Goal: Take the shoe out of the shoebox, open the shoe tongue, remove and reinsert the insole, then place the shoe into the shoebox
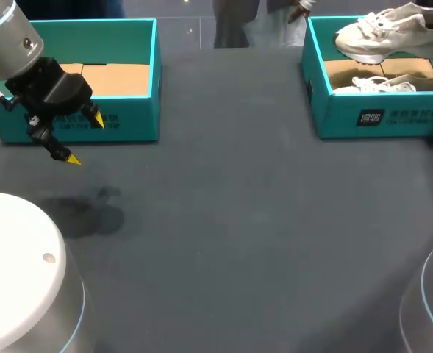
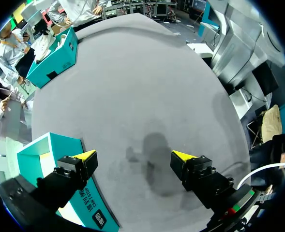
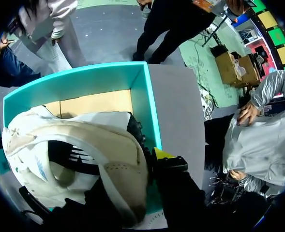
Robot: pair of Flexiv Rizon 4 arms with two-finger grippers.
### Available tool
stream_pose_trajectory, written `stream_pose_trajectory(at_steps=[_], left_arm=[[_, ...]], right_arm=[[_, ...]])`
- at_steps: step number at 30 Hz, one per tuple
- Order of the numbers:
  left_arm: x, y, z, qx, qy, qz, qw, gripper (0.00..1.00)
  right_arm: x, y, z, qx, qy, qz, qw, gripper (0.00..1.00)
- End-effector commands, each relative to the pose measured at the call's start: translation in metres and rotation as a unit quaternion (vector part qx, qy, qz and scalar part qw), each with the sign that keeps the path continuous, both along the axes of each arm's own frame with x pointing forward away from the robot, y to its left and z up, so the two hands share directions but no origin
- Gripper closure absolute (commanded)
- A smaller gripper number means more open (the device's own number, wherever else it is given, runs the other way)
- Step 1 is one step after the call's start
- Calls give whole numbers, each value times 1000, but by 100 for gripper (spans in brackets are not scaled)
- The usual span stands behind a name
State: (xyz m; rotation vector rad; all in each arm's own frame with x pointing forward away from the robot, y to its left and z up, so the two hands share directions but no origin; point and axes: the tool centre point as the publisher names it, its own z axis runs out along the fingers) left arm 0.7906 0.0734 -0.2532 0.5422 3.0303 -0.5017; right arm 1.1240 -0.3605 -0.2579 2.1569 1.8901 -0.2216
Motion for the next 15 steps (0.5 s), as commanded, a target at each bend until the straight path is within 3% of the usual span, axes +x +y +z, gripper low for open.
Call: stream_pose_trajectory(at_steps=[1,15], left_arm=[[-1,1,0,1,-1,0,1000,0],[-1,1,0,1,-1,0,1000,0]], right_arm=[[10,-2,-9,4,5,2,1000,100],[26,0,-32,6,16,15,1000,100]])
